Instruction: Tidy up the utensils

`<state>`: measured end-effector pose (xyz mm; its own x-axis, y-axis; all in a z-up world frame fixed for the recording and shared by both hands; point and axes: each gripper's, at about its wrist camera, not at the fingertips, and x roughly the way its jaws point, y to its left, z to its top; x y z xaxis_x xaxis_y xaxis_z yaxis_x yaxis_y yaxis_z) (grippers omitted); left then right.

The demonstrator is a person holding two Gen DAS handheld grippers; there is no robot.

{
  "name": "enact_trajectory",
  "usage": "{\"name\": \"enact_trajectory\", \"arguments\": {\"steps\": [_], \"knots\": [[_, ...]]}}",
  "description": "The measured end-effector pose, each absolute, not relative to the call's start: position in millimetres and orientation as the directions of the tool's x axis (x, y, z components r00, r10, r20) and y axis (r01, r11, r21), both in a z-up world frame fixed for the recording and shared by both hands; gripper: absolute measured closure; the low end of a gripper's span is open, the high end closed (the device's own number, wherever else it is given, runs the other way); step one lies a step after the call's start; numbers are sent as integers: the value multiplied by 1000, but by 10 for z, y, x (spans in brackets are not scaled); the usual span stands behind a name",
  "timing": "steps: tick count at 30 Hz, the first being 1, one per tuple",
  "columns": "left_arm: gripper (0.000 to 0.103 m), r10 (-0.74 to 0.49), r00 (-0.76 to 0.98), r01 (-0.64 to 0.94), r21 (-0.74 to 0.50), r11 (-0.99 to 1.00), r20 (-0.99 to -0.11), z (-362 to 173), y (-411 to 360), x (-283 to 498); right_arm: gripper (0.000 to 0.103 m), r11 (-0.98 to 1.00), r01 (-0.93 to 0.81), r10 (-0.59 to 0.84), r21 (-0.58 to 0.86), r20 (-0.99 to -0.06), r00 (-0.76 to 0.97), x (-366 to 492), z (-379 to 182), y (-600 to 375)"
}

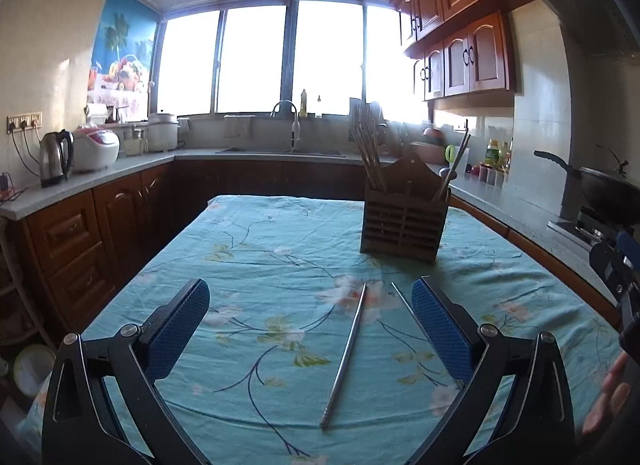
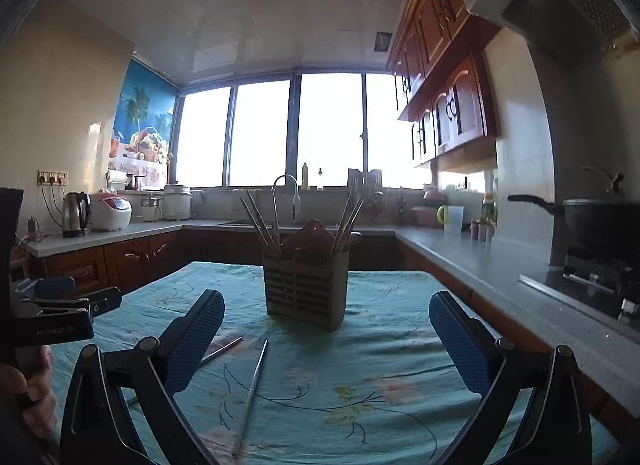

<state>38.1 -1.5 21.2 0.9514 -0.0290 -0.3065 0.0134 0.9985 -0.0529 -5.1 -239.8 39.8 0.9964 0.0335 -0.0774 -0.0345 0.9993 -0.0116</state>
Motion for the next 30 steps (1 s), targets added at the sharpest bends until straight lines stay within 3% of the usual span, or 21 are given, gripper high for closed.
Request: {"name": "enact_trajectory", "arguments": {"steps": [14,30], "knots": [[0,0,933,-4,-8,1000,-361,-100,-75,286,0,998,-16,28,63,-200,979,5,83,-2570],[0,-12,927,4,-22,1000,-376,-143,-65,247,0,995,-9,34,102,-241,970,17,-25,-2594]]}}
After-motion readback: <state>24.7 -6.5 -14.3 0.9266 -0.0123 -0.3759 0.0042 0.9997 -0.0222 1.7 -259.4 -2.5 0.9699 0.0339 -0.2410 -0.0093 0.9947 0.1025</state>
